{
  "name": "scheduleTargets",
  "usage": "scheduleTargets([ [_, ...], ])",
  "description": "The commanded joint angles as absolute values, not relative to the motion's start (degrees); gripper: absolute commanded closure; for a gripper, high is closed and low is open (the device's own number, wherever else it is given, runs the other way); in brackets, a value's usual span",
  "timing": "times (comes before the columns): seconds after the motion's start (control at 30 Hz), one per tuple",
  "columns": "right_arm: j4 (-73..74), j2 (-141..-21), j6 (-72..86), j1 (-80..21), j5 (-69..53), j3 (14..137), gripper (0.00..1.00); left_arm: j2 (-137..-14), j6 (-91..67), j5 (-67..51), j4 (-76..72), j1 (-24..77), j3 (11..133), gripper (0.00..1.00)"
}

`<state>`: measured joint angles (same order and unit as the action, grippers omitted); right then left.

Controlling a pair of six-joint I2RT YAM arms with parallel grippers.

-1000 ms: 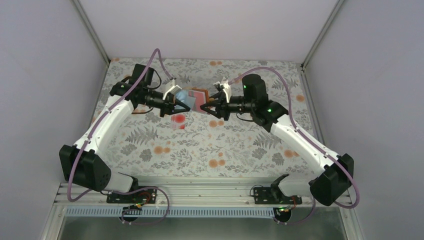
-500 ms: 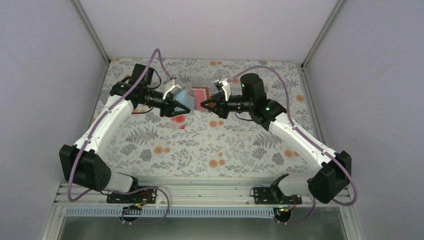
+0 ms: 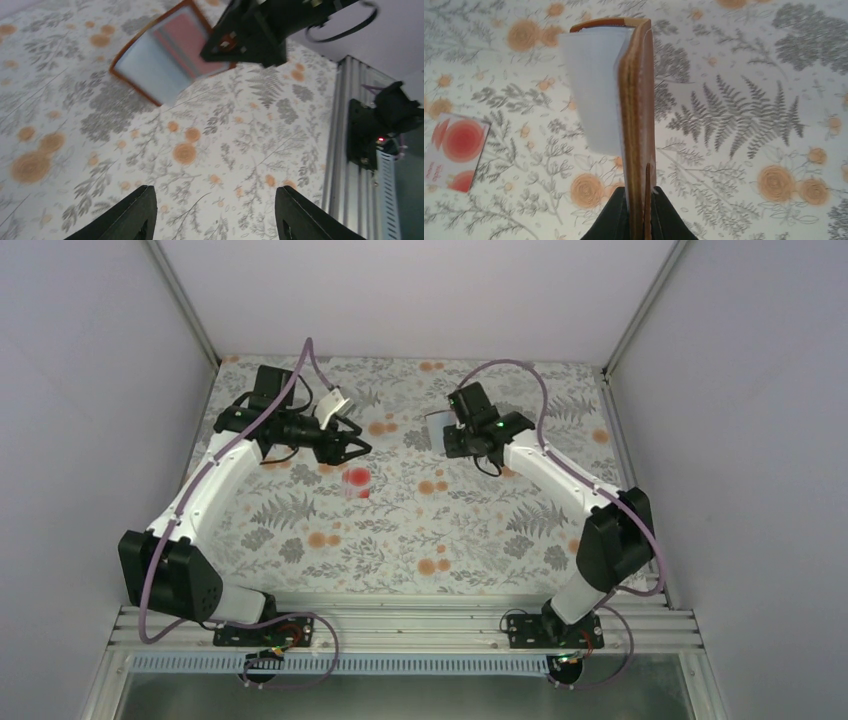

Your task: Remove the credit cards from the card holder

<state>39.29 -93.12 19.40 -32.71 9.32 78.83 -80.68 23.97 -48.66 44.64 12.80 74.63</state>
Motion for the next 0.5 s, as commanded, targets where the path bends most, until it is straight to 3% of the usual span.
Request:
scheduleTargets([
  [0.0,37.7,-92.6,18.9,-36.0,5.8,82.1,0.96,-79.2,27.5,-59.3,46.3,14.2,74.4,0.43],
  [0.23,24.5,-89.0,15.3,-37.0,-21.4,77.6,0.96,-81.6,27.3,-68.3,47.3,16.9,76.5,0.46],
  [0.47,14.3,-83.1,12.3,-37.0,-39.9,72.8,0.96,-82.7,24.7,-63.7,45.8,16.9,77.2,0.53],
])
